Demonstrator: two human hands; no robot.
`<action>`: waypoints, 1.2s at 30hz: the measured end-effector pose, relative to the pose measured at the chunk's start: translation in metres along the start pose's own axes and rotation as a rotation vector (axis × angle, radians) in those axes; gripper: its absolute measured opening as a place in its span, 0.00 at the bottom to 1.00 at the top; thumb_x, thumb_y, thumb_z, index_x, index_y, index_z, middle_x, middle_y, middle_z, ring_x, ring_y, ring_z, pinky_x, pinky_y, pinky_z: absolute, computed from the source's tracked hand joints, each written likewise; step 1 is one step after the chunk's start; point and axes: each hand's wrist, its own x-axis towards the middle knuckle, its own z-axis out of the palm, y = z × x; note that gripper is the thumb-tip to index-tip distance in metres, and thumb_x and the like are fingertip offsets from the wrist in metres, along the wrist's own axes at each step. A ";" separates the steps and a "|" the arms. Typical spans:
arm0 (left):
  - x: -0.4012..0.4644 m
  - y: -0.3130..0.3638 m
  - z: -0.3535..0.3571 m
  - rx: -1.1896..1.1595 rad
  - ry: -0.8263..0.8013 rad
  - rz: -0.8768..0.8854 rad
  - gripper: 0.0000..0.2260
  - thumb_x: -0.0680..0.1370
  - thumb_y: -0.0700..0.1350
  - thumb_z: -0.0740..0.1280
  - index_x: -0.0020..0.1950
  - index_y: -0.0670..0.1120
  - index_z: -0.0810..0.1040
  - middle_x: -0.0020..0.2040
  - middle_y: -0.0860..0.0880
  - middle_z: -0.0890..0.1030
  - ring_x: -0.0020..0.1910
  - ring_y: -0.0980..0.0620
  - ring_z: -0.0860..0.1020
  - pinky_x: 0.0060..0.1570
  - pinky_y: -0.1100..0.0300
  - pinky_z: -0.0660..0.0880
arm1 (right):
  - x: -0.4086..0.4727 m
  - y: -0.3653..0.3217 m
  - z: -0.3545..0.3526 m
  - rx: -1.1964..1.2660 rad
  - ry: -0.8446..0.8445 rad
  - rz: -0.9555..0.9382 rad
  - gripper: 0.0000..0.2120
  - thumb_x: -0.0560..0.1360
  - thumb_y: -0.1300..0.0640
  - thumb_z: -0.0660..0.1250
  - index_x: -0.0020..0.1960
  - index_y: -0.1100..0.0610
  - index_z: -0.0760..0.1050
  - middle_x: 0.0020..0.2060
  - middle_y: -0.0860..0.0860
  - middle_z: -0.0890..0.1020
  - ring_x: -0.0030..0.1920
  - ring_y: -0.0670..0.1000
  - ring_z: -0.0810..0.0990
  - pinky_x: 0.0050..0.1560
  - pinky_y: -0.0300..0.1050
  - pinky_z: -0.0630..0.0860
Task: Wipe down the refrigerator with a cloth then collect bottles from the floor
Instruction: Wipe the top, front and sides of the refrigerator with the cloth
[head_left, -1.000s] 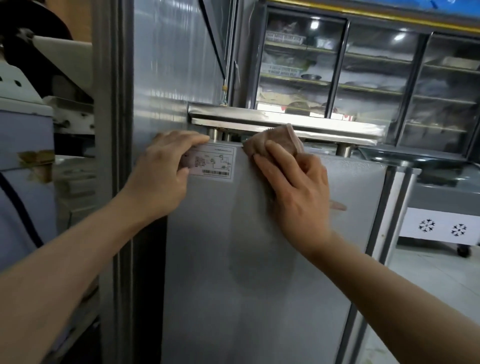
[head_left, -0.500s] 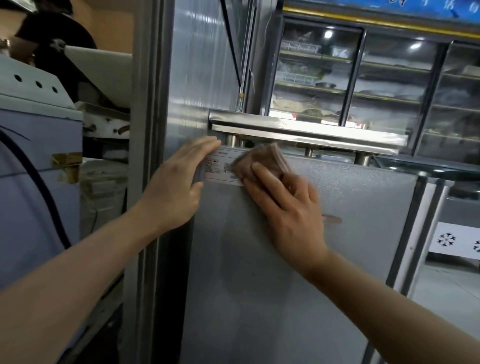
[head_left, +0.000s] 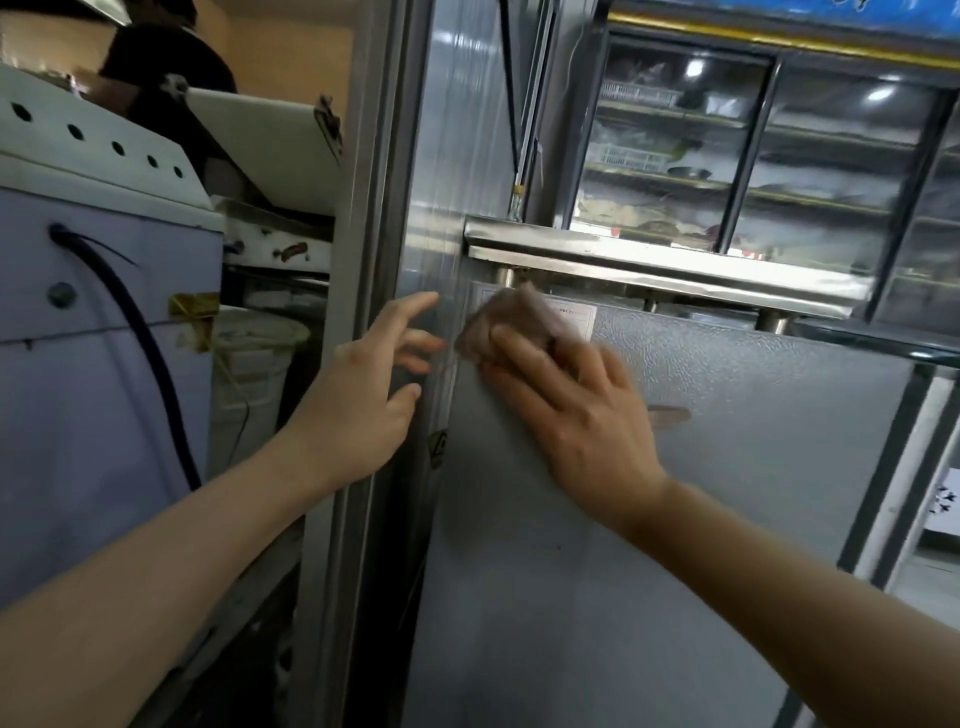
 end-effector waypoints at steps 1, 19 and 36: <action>-0.002 -0.001 -0.001 0.014 0.015 -0.006 0.34 0.73 0.32 0.66 0.73 0.55 0.59 0.58 0.56 0.77 0.53 0.62 0.77 0.50 0.73 0.67 | -0.010 -0.007 0.000 0.014 -0.039 -0.052 0.19 0.77 0.59 0.54 0.64 0.55 0.76 0.66 0.53 0.76 0.56 0.59 0.69 0.51 0.51 0.66; -0.047 -0.019 0.020 0.080 0.193 -0.158 0.32 0.72 0.29 0.65 0.72 0.49 0.61 0.55 0.53 0.71 0.47 0.56 0.75 0.41 0.65 0.73 | -0.068 -0.057 0.015 0.074 -0.250 -0.275 0.13 0.78 0.56 0.58 0.57 0.51 0.79 0.68 0.49 0.74 0.55 0.56 0.75 0.55 0.49 0.70; -0.048 0.015 0.082 0.213 0.060 -0.357 0.30 0.74 0.53 0.68 0.72 0.48 0.59 0.67 0.45 0.69 0.62 0.44 0.72 0.55 0.49 0.72 | -0.159 -0.021 -0.007 0.039 -0.206 -0.155 0.20 0.80 0.61 0.51 0.68 0.56 0.73 0.70 0.52 0.71 0.58 0.60 0.72 0.58 0.54 0.71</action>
